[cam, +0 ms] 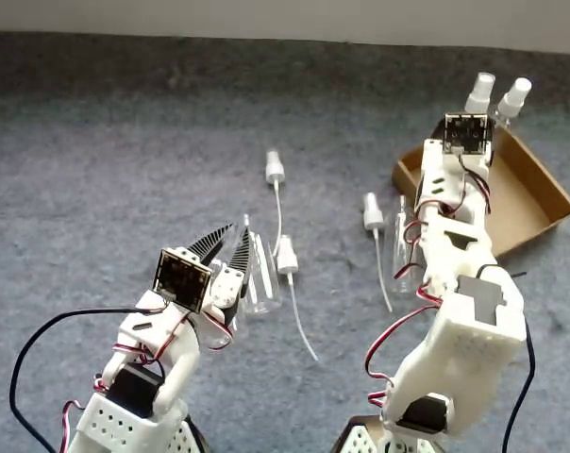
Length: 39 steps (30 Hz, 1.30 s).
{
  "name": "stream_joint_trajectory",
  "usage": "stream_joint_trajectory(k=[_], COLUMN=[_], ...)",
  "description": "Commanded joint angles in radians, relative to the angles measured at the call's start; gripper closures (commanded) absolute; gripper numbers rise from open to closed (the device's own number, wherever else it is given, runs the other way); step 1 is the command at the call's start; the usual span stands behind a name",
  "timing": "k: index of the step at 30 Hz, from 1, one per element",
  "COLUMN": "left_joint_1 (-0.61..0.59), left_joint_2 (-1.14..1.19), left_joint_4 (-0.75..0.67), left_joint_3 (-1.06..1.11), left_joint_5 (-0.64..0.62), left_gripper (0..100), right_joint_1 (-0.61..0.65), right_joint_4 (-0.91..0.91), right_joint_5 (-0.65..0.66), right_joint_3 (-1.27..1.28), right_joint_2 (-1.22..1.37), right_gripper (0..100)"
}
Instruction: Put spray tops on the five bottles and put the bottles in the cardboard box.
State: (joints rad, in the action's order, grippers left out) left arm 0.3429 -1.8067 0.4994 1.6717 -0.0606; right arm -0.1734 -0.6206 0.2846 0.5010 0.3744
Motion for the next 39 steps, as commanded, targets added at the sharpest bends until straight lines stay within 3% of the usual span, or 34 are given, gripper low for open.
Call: stream_joint_trajectory(k=[1, 13, 16, 27, 39], left_joint_1=[-0.012, -0.027, -0.044, -0.039, -0.044], left_joint_2=[-0.016, -0.016, -0.016, -0.016, -0.016], left_joint_4=[0.005, 0.005, 0.002, 0.005, 0.005], left_joint_3=[0.022, 0.022, 0.022, 0.022, 0.022], left_joint_5=[0.011, 0.011, 0.011, 0.011, 0.011], left_gripper=[99, 99, 99, 99, 99], right_joint_1=[0.021, 0.018, 0.024, 0.021, 0.007], right_joint_4=[-0.005, -0.005, -0.005, -0.004, 0.430], right_joint_5=[-0.003, 0.002, 0.040, 0.068, 0.066], right_joint_3=[0.033, 0.085, 0.145, 0.325, 0.329], right_joint_2=[-0.025, -0.035, -0.081, -0.311, -0.572], right_gripper=[79.8, 77.6, 72.6, 72.3, 72.4])
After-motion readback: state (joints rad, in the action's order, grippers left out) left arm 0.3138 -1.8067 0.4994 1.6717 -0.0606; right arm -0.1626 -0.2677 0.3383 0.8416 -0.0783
